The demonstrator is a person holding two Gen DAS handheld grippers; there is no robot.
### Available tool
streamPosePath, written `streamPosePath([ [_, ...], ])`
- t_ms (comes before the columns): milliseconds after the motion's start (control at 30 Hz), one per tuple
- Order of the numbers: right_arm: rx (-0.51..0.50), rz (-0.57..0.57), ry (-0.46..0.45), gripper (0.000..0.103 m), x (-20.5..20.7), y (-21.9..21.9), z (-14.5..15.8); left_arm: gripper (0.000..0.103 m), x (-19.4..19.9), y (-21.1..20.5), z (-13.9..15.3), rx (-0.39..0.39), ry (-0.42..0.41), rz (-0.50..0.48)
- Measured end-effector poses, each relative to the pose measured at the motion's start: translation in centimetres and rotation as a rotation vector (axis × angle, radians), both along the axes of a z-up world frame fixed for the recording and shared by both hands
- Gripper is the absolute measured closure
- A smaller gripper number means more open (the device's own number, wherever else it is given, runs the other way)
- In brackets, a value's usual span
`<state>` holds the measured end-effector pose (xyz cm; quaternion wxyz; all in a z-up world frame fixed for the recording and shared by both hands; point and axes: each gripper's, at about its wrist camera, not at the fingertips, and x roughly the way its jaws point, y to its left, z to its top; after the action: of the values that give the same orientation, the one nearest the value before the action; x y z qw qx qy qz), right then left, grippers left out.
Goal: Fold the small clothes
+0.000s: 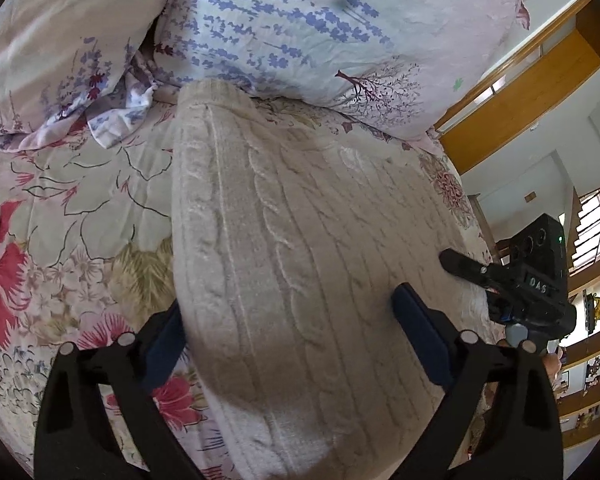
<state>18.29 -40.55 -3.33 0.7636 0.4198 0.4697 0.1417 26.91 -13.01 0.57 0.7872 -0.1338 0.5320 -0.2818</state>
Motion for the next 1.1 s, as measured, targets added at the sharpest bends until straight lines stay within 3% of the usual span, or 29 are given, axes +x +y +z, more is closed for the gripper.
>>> streamPosePath([
  [67, 0.012, -0.002, -0.026, 0.068, -0.4, 0.2, 0.2, 0.025, 0.0, 0.3, 0.0, -0.015, 0.006, 0.018],
  [200, 0.019, -0.017, -0.056, 0.072, -0.9, 0.8, 1.2, 0.059, -0.5, 1.6, 1.0, -0.059, -0.015, 0.026],
  [333, 0.036, -0.014, -0.108, 0.074, -1.8, 2.2, 3.2, 0.066, -1.3, 2.5, 2.1, -0.1, -0.021, 0.007],
  [600, 0.018, 0.121, -0.186, 0.075, -1.9, 9.7, 6.2, 0.066, -4.6, 10.0, 5.5, -0.098, -0.036, 0.011],
  [767, -0.104, 0.244, -0.248, 0.075, -0.1, 17.6, 6.6, 0.062, -5.0, 17.2, 5.8, -0.045, 0.004, 0.08],
  [833, -0.189, 0.298, -0.189, 0.074, 1.3, 20.2, 4.8, 0.054, -4.6, 19.6, 4.5, 0.004, 0.016, 0.148],
  [867, -0.246, 0.298, -0.151, 0.071, 1.6, 20.8, 3.9, 0.053, -4.3, 20.7, 3.4, 0.049, 0.033, 0.198],
  [900, -0.265, 0.291, -0.132, 0.059, 1.9, 20.8, 3.3, 0.049, -4.3, 21.4, 2.8, 0.063, 0.041, 0.229],
  [933, -0.215, 0.279, -0.113, 0.058, 2.2, 20.1, 3.0, 0.042, -4.4, 22.3, 2.1, 0.037, 0.048, 0.259],
  [1000, -0.142, 0.253, -0.096, 0.057, 2.2, 18.4, 3.2, 0.041, -5.3, 23.3, 2.3, -0.015, 0.028, 0.273],
  [1100, -0.12, 0.187, -0.109, 0.057, 2.2, 15.9, 3.9, 0.035, -7.2, 23.7, 4.0, 0.037, -0.082, 0.304],
])
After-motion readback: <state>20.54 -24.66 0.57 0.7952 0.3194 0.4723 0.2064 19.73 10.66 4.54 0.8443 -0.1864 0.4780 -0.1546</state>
